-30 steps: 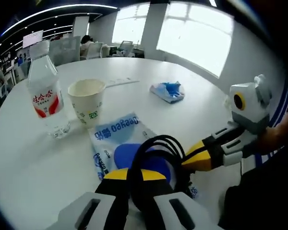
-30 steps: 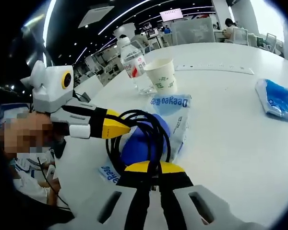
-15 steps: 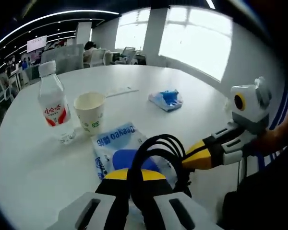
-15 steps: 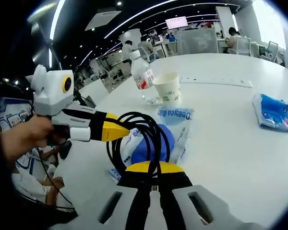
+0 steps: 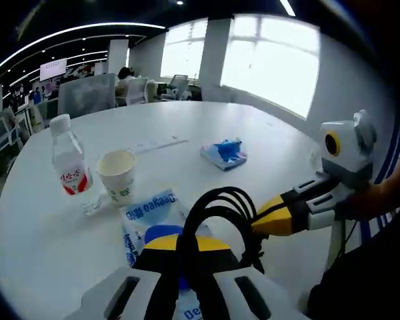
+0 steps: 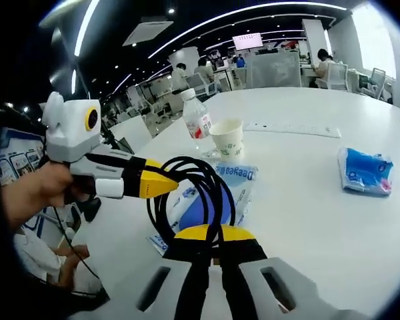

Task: Arrange the tabletop items into an orderly group along one side of the table until the central work area is clear of visible clutter.

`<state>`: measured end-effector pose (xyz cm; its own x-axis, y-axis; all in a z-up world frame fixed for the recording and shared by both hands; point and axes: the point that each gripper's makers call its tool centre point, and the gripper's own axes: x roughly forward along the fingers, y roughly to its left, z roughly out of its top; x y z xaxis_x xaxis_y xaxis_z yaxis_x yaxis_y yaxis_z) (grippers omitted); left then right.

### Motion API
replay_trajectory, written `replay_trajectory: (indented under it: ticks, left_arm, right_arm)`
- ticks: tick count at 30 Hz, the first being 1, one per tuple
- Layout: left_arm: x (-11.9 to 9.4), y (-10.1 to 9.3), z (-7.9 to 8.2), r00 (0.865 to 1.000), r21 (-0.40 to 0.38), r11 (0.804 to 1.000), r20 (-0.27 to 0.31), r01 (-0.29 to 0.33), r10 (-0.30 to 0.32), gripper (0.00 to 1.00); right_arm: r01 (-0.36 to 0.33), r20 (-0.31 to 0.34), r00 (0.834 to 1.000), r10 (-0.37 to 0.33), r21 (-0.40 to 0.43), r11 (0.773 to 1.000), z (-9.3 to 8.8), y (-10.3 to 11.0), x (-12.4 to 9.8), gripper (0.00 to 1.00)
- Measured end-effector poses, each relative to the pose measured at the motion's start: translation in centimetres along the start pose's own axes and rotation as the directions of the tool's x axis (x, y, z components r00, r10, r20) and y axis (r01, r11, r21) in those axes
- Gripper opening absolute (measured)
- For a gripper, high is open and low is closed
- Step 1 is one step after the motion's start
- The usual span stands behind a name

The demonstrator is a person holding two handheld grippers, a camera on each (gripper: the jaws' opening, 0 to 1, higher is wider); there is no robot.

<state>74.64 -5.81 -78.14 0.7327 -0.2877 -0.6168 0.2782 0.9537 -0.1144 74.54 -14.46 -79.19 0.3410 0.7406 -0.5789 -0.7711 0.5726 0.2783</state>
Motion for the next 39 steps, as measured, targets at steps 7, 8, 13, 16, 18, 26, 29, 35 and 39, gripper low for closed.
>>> replay_trajectory:
  ticks: [7, 8, 13, 16, 18, 26, 29, 35, 39]
  left_arm:
    - [-0.2, -1.6, 1.0, 1.0, -0.018, 1.0, 0.014, 0.0, 0.001, 0.04]
    - [-0.1, -1.7, 1.0, 1.0, -0.02, 1.0, 0.019, 0.0, 0.0, 0.04]
    - [0.4, -2.6, 1.7, 1.0, -0.017, 1.0, 0.029, 0.005, -0.004, 0.04]
    - [0.9, -3.6, 2.0, 0.999, -0.02, 1.0, 0.032, 0.009, -0.009, 0.04]
    - [1.5, -4.2, 2.3, 0.999, -0.026, 1.0, 0.034, 0.016, -0.015, 0.04]
    - [2.8, -6.2, 3.2, 0.999, -0.034, 0.999, 0.041, 0.031, -0.029, 0.04]
    - [3.4, -7.1, 3.5, 0.998, -0.038, 0.999, 0.042, 0.038, -0.037, 0.04]
    - [4.5, -8.5, 4.1, 0.998, -0.044, 0.998, 0.044, 0.049, -0.048, 0.04]
    - [5.3, -9.0, 4.4, 0.998, -0.046, 0.997, 0.042, 0.058, -0.056, 0.04]
  right_arm:
    - [0.008, 0.013, 1.0, -0.007, -0.043, 0.999, 0.4, -0.7, -1.3, 0.0]
    - [0.007, 0.016, 1.0, -0.006, -0.042, 0.999, 0.5, -0.9, -1.5, 0.0]
    - [0.021, 0.028, 0.999, -0.02, -0.034, 0.999, 0.5, -2.1, -2.4, 0.0]
    - [0.037, 0.038, 0.999, -0.036, -0.022, 0.999, 0.4, -2.9, -3.2, 0.0]
    - [0.044, 0.043, 0.998, -0.044, -0.012, 0.999, 0.4, -3.5, -3.5, 0.0]
    - [0.077, 0.057, 0.995, -0.078, 0.018, 0.997, 0.4, -5.6, -5.0, 0.0]
    - [0.088, 0.059, 0.994, -0.09, 0.031, 0.996, 0.2, -6.6, -5.7, 0.0]
    - [0.109, 0.062, 0.992, -0.111, 0.039, 0.993, 0.1, -8.4, -6.5, 0.0]
    - [0.12, 0.062, 0.991, -0.122, 0.036, 0.992, 0.1, -9.2, -6.9, 0.0]
